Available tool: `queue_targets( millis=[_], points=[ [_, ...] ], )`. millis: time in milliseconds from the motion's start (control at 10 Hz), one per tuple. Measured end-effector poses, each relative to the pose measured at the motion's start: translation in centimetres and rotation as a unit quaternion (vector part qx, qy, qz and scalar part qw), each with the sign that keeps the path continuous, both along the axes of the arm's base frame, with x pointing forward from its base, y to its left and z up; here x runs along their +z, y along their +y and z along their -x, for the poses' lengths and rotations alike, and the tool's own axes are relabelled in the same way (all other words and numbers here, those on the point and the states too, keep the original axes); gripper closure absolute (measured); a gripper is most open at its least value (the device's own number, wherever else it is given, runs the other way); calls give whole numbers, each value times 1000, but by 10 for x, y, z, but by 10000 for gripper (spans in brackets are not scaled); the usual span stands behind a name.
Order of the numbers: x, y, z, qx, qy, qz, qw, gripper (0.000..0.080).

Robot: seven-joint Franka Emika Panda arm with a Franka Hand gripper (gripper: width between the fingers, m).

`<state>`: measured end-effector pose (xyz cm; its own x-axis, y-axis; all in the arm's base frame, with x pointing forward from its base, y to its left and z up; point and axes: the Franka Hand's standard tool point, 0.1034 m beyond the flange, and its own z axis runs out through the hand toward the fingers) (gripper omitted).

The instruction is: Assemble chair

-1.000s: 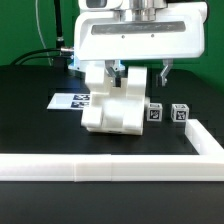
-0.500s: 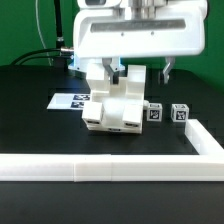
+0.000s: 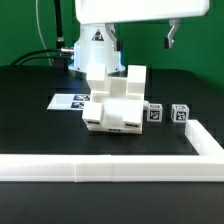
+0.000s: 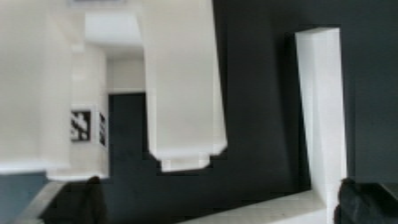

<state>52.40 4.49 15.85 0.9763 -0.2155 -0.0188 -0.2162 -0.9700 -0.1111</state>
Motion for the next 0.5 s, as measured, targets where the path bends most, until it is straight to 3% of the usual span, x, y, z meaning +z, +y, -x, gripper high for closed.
queue_targets(
  millis=[400, 500],
  points=[
    [-2, 0, 7, -14, 11, -1, 1000, 151],
    [1, -12, 15, -13, 14, -2, 1000, 151]
  ],
)
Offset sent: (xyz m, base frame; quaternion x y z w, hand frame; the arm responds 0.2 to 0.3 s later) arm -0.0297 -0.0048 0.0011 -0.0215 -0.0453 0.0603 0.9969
